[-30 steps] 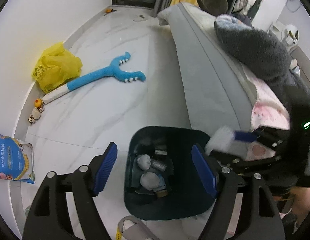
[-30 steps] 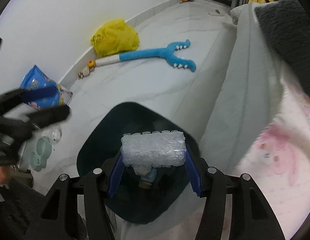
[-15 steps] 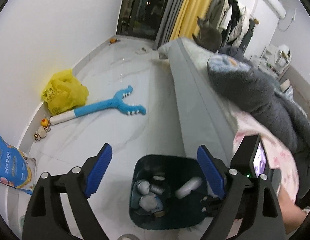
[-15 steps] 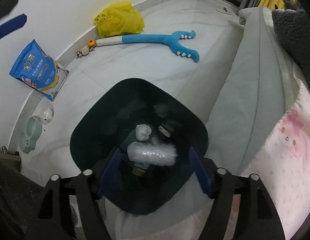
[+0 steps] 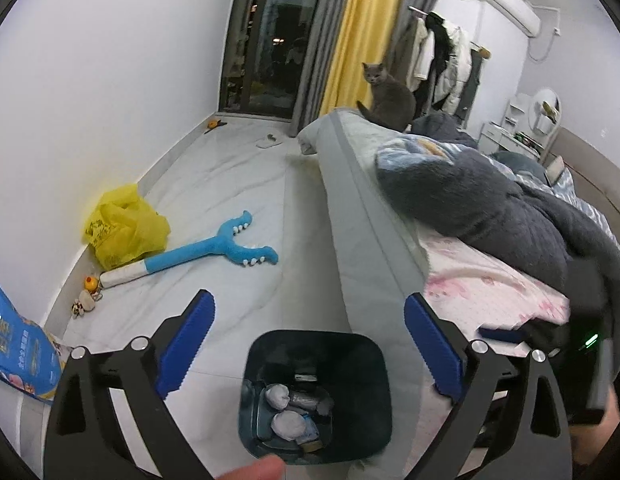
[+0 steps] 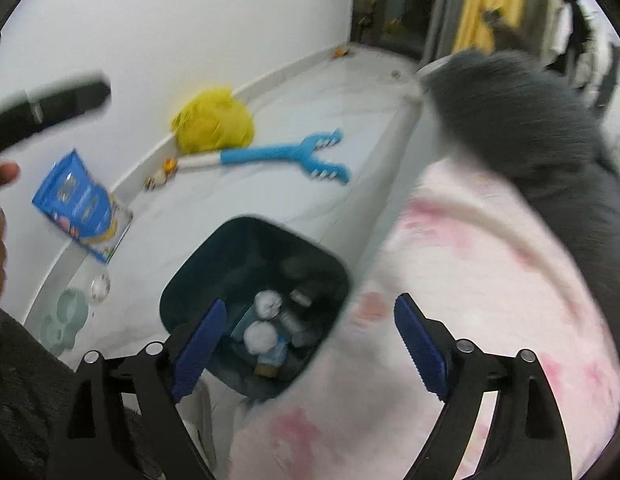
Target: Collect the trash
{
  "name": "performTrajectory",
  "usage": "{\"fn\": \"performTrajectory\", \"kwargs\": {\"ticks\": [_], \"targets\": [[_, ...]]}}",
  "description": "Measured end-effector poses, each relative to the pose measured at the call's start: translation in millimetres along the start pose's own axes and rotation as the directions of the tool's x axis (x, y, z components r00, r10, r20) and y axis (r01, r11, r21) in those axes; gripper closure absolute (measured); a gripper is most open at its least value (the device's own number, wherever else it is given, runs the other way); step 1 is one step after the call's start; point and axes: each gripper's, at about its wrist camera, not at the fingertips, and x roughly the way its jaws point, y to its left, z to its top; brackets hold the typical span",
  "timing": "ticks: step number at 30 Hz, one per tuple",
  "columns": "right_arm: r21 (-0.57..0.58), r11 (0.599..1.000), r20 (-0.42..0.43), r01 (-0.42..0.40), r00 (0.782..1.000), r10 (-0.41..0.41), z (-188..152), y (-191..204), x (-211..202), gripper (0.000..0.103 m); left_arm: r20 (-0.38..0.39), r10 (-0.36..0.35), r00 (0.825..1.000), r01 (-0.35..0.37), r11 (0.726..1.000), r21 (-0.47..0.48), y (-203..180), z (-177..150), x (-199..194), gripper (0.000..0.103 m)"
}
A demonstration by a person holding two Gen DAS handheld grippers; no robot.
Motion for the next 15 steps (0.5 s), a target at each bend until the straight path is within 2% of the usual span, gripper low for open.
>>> {"fn": "performTrajectory", "kwargs": {"ticks": [6,15], "targets": [[0.083,0.992,0.149,0.099,0.983,-0.110,-26,-33,-75,0.004,0.030,-0.003,1.000,0.000,0.997,0.072,-40,-17,-22,0.005],[0.240,0.950,0.203,0.200,0.946,-0.251,-97,-99,-164,0.003,0.053,0.020,0.998,-0.025,0.996,0.083,-76,-41,-44,0.004]]}}
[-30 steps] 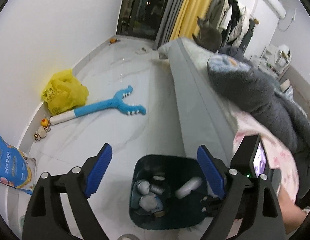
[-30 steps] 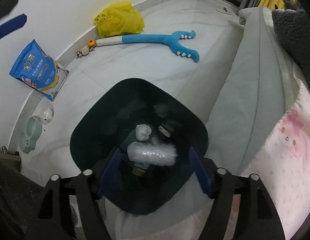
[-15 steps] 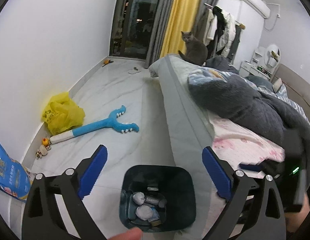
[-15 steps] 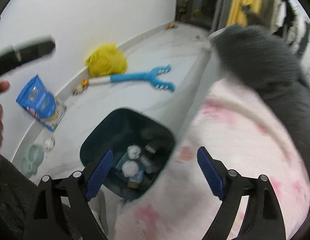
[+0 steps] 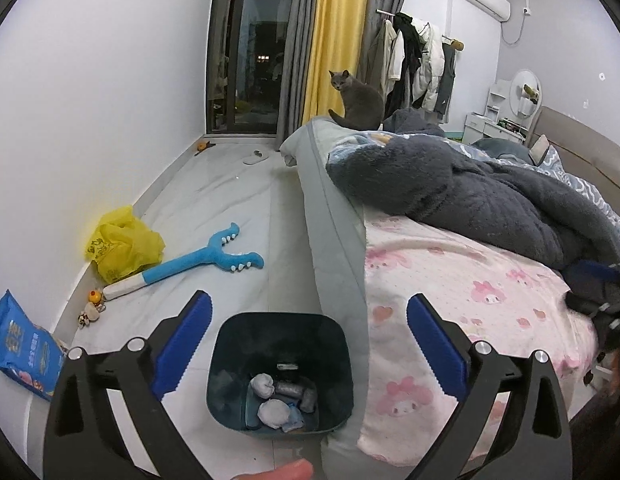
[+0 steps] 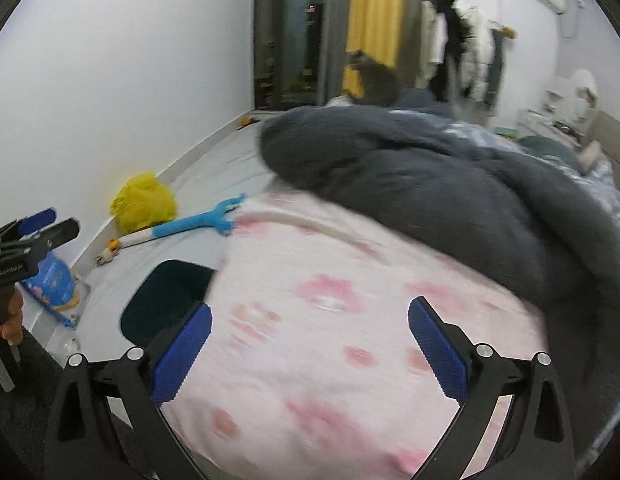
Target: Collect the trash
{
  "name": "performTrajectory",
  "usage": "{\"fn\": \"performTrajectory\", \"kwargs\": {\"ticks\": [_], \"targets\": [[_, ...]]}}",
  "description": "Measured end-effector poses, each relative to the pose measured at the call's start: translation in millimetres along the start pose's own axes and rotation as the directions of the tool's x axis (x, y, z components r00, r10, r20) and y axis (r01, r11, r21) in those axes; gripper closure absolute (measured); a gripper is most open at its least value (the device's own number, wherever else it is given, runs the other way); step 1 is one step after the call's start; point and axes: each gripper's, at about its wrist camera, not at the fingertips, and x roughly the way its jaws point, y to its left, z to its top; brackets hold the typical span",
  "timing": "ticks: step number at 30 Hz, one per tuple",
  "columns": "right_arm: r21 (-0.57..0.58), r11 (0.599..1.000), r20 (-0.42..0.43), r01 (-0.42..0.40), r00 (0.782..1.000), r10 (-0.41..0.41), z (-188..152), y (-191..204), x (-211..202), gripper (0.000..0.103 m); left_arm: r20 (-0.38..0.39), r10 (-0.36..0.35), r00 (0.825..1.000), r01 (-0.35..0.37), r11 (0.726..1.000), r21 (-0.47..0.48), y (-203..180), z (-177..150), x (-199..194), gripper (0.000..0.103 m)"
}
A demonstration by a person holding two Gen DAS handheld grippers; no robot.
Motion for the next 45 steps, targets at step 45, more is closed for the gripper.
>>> {"fn": "performTrajectory", "kwargs": {"ticks": [45], "targets": [[0.060,0.998,0.081,-0.013,0.997,0.008,-43,-59,-84,0.003,-0.025,0.033,0.999,-0.032,0.999,0.032,-40,-23,-12,0.003]]}}
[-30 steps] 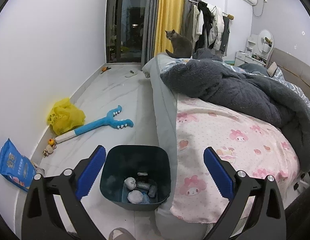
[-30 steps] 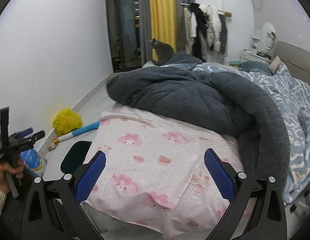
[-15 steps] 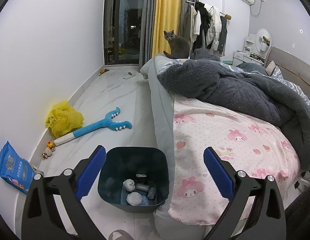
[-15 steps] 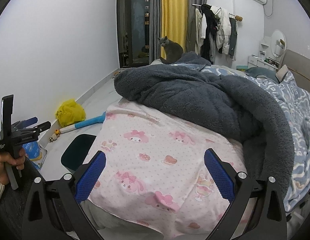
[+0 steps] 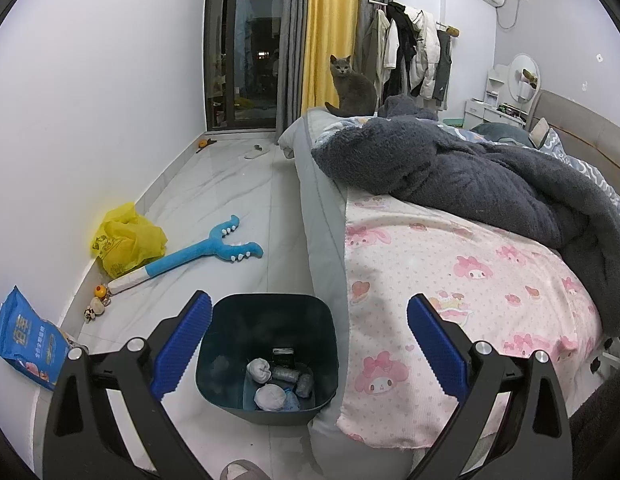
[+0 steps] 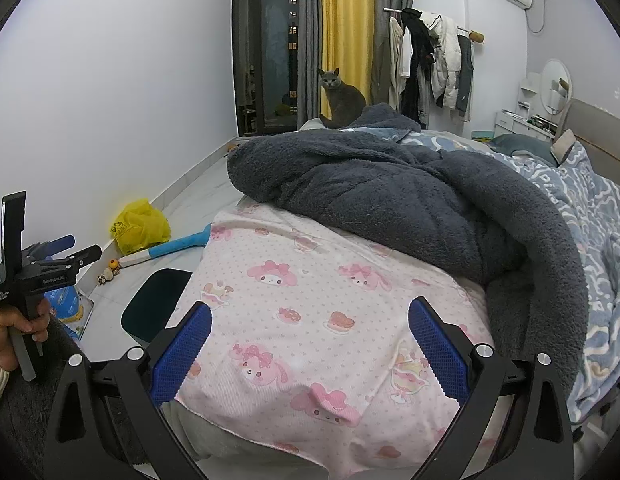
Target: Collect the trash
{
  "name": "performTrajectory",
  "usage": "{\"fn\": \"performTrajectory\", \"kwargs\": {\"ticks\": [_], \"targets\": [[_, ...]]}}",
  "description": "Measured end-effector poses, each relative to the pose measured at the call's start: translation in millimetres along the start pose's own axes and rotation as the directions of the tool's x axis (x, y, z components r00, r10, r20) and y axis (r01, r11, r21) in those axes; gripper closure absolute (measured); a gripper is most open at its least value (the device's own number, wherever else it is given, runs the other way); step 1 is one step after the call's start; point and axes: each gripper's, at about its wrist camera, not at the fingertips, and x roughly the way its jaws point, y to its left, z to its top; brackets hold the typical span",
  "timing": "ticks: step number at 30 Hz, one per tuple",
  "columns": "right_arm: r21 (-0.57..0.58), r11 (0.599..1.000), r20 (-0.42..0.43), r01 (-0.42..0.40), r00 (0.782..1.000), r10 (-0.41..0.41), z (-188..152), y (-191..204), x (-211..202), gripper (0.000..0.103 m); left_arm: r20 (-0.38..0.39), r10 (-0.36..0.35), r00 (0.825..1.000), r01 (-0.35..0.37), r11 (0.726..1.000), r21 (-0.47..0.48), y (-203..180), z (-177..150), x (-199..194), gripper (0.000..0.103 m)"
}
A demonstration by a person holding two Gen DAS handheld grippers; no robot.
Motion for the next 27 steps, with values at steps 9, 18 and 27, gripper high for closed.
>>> {"fn": "performTrajectory", "kwargs": {"ticks": [9,18,27], "targets": [[-0.001,1.000,0.000,-0.001,1.000,0.001,0.3,-0.7,0.2,0.003,-0.008,-0.001,1.000,0.001,1.000,0.004,1.2,-0.6,2.0,0.003],[-0.001,1.000,0.000,-0.002,1.000,0.002,0.2,-0.9,0.3,0.003,-0.008,-0.001,1.000,0.001,1.000,0.004,1.2,-0.6,2.3,0.003],[-0.001,1.000,0.000,-0.002,1.000,0.002,0.3,-1.3,0.6,0.003,-0.013,0.000,1.000,0.000,1.000,0.002,2.9,-2.1,3.6,0.003]]}}
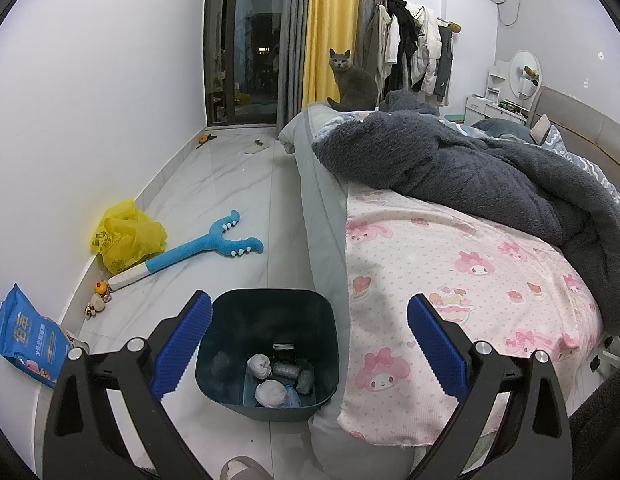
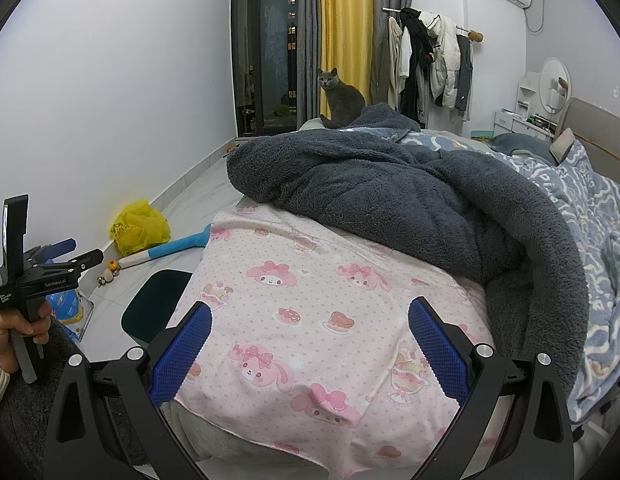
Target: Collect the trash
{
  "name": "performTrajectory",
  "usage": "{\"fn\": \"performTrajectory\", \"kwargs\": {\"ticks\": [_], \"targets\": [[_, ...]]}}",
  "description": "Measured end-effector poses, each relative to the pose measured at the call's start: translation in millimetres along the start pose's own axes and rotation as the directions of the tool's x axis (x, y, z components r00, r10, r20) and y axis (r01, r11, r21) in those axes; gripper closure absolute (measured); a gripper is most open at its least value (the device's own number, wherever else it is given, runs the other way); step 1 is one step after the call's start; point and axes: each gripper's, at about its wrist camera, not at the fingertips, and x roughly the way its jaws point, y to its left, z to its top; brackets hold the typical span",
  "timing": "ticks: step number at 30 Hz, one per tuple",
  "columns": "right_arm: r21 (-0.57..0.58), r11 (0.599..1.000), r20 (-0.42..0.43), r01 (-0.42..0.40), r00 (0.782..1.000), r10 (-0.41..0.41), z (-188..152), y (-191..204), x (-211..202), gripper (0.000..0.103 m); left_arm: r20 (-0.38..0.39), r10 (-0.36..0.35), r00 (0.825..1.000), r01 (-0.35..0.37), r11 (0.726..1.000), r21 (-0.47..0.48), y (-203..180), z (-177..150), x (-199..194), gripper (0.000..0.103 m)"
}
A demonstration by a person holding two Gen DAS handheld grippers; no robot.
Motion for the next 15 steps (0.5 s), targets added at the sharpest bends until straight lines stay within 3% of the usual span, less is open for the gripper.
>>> {"fn": "performTrajectory", "kwargs": {"ticks": [15], "targets": [[0.001,1.000,0.000,0.001,1.000,-0.001,-0.1,0.6,-0.2,0.003,-0.002,0.000,1.000,0.000,1.000,-0.001,-0.2,0.5,0.3,0.003]]}}
